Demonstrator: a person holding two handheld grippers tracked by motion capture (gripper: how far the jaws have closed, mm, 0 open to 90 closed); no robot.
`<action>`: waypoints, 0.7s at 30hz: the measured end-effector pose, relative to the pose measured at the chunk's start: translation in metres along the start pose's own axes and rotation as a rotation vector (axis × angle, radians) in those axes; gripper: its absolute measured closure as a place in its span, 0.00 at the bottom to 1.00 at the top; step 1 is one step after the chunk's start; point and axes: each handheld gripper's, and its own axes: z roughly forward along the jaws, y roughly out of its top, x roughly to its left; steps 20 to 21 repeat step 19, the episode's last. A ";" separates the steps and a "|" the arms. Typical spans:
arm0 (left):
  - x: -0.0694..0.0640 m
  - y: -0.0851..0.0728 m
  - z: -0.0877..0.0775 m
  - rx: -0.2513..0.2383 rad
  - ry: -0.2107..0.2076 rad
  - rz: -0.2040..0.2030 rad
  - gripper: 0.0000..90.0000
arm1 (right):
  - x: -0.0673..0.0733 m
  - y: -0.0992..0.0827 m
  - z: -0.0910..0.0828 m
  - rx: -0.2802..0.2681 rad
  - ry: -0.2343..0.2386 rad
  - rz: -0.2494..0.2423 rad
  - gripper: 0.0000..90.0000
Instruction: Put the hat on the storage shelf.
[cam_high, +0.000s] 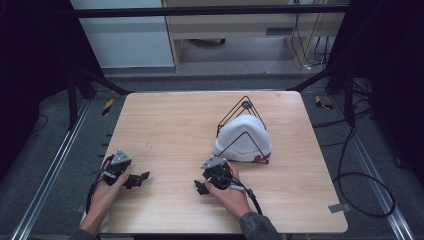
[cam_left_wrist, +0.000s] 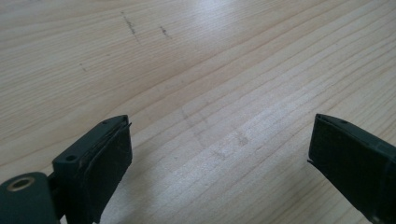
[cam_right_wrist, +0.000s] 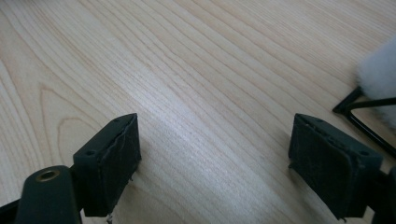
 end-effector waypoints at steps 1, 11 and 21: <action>-0.001 0.000 0.001 -0.002 -0.003 -0.003 0.06 | 0.001 0.000 0.001 -0.005 0.001 0.005 0.18; 0.003 -0.004 0.009 0.002 0.026 -0.016 0.05 | 0.000 0.000 0.005 -0.030 -0.007 0.012 0.16; 0.001 -0.003 0.012 0.015 0.040 0.001 0.01 | 0.004 -0.007 -0.002 -0.031 -0.016 0.019 0.16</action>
